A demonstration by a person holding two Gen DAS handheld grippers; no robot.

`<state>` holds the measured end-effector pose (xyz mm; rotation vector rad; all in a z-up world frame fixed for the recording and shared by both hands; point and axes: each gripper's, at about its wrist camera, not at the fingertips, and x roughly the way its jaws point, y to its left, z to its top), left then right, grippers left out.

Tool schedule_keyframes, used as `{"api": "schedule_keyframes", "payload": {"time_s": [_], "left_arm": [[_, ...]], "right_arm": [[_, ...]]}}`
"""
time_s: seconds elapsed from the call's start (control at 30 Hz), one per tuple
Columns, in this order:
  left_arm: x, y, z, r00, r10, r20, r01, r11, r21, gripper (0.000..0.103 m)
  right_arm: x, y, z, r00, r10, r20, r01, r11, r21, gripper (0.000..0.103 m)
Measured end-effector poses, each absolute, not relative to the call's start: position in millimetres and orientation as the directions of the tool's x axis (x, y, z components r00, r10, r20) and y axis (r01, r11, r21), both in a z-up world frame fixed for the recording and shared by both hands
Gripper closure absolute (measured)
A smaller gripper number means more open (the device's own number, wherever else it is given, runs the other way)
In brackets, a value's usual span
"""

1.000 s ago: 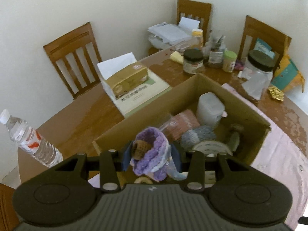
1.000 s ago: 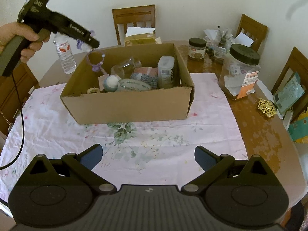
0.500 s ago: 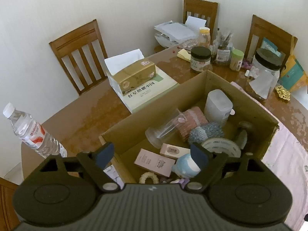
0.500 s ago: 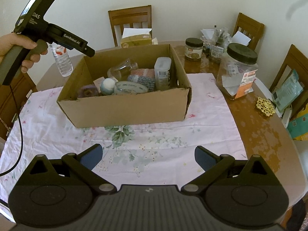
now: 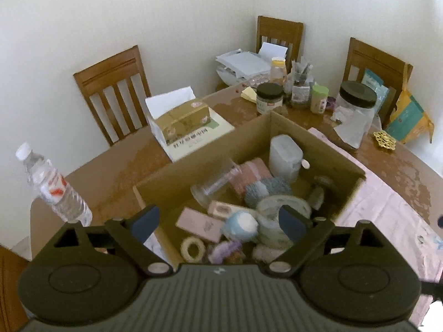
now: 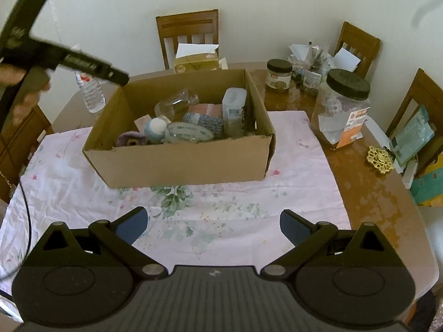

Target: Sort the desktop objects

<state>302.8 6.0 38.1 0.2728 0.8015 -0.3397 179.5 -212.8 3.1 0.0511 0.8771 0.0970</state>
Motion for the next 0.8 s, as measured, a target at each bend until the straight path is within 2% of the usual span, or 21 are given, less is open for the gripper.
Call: {"api": "schedule_keyframes", "payload": {"time_s": [0.13, 0.4, 0.8], "left_arm": [[278.0, 6.3, 30.6, 0.622, -0.213, -0.753, 0.378, 0.924, 0.051, 0.010], [238.7, 1.8, 22.6, 0.632, -0.170, -0.756, 0.332, 0.941, 0.066, 0.010], [211.7, 2.9, 8.6, 0.577, -0.155, -0.802, 0.252, 0.968, -0.006, 0.010]], "right_arm": [[184.4, -214.3, 10.4, 0.643, 0.091, -0.760, -0.047, 0.996, 0.079, 0.000], [190.7, -212.0, 22.0, 0.651, 0.089, -0.754, -0.041, 0.996, 0.082, 0.000], [189.4, -198.2, 23.8, 0.644, 0.114, -0.757, -0.058, 0.993, 0.100, 0.000]]}}
